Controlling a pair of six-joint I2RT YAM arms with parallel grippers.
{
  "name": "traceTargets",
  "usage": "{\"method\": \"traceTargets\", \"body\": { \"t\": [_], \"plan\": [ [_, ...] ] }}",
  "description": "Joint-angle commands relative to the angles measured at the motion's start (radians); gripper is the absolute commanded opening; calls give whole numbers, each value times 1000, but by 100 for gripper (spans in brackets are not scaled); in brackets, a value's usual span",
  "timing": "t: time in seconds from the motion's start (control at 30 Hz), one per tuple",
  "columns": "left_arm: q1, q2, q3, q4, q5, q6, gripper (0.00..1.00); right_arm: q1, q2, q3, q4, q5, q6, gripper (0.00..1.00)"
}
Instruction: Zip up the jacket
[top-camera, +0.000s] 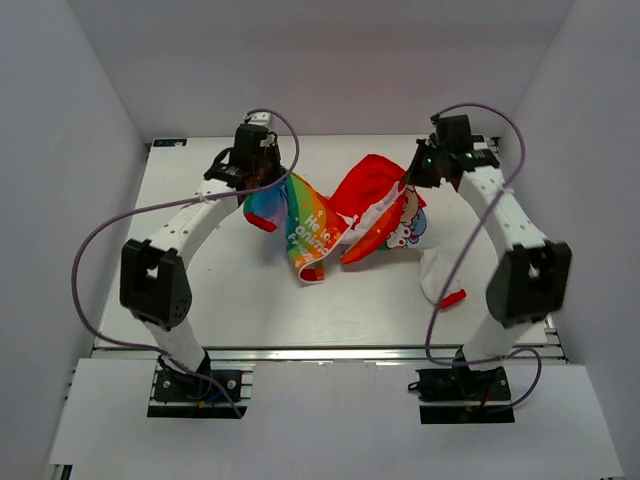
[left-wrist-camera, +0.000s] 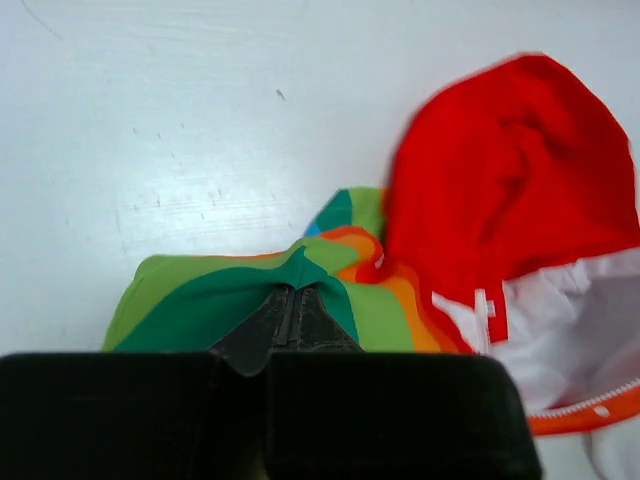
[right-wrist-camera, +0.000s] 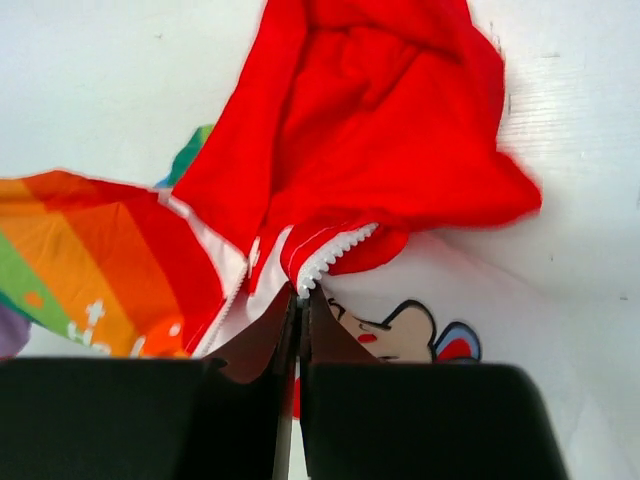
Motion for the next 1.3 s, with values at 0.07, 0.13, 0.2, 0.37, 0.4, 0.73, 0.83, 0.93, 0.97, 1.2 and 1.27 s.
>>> {"method": "traceTargets", "body": {
  "t": [0.07, 0.13, 0.2, 0.37, 0.4, 0.73, 0.83, 0.93, 0.97, 1.2, 1.27],
  "plan": [
    [10, 262, 215, -109, -156, -21, 0, -36, 422, 446, -119, -20, -52, 3],
    [19, 405, 370, -209, -137, -32, 2, -35, 564, 615, -140, -22, -68, 9],
    [28, 494, 496, -286, -88, -46, 22, -33, 602, 659, -179, -45, -101, 26],
    [28, 352, 295, -170, -15, -34, 98, 5, 365, 304, 11, -28, -188, 82],
    [28, 312, 249, -147, -5, -34, 98, 10, 264, 249, 33, -23, -190, 89],
    [22, -209, -275, -131, 91, -162, 98, 328, -106, -237, 28, 303, -105, 89],
    [22, -351, -422, -185, 58, -185, 98, 420, -94, -327, 108, 251, -116, 89],
    [22, -434, -496, -268, 18, -209, 98, 513, 12, -258, 122, 268, -203, 89],
    [22, -449, -523, -278, 15, -215, 98, 531, 86, -224, 122, 294, -225, 89],
    [22, -527, -571, -303, 35, -239, 98, 554, 381, 14, 102, 450, -349, 85],
    [22, -530, -573, -295, 29, -236, 98, 554, 421, 21, 110, 458, -364, 84]
  ]
}}
